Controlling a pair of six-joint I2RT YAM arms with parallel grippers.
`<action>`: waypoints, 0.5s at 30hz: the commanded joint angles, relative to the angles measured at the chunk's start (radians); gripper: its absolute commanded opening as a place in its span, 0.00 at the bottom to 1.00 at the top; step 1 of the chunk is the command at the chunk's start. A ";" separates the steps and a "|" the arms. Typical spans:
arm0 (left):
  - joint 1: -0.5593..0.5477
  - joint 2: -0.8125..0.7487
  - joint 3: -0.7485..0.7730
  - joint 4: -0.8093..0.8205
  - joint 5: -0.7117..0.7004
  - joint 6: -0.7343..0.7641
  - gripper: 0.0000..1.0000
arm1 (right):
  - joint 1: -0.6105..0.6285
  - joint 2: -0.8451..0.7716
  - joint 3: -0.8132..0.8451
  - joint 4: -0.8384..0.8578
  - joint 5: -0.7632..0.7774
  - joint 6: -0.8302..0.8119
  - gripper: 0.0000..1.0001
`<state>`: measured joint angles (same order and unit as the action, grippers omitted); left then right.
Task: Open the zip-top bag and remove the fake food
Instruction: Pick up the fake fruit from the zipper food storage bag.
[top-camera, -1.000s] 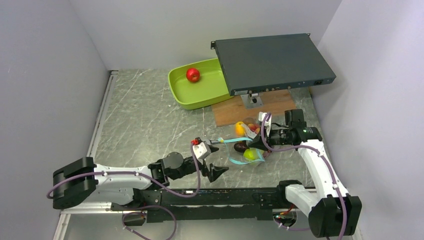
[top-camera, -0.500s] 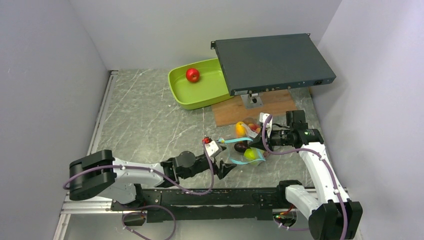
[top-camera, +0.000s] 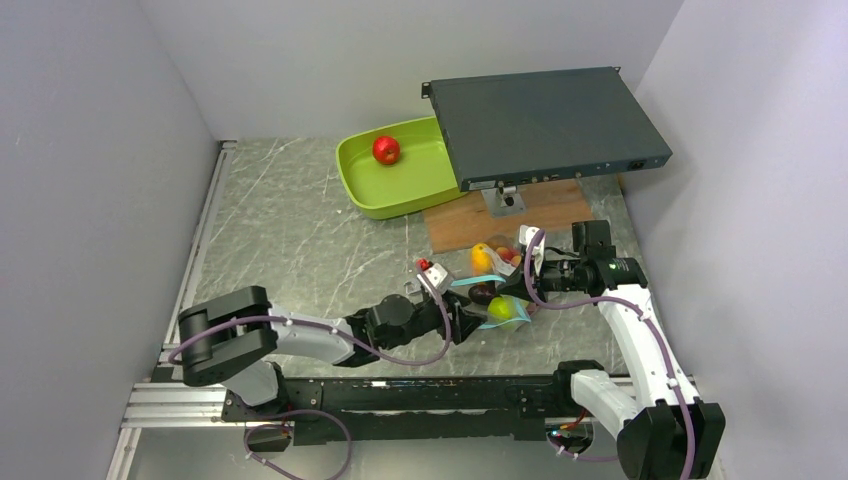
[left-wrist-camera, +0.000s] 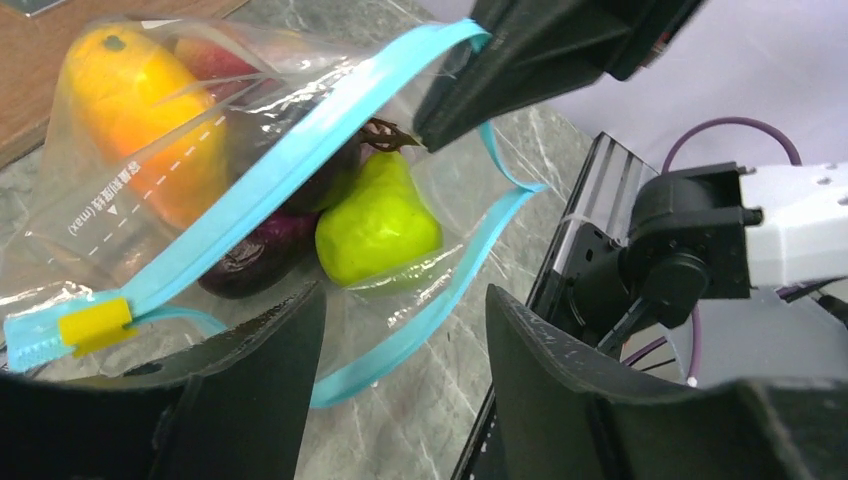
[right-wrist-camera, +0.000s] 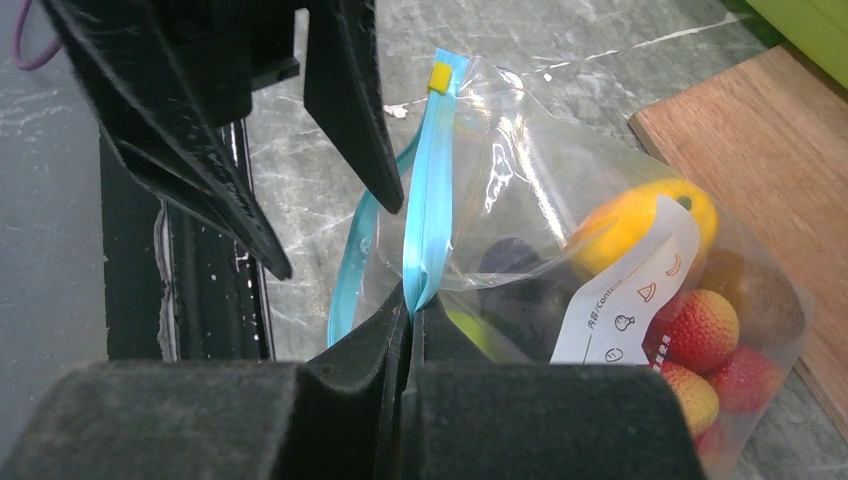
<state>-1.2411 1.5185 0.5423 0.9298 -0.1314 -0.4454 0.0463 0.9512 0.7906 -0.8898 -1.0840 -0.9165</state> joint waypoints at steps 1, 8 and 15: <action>0.025 0.064 0.072 0.069 0.050 -0.142 0.62 | -0.002 -0.010 0.003 0.029 -0.059 -0.013 0.00; 0.067 0.138 0.116 0.058 0.108 -0.231 0.61 | -0.003 -0.012 -0.001 0.031 -0.059 -0.008 0.00; 0.077 0.220 0.179 0.038 0.146 -0.260 0.72 | 0.000 -0.014 -0.002 0.030 -0.064 -0.007 0.00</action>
<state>-1.1706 1.7008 0.6659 0.9375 -0.0296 -0.6689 0.0463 0.9512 0.7895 -0.8890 -1.0863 -0.9134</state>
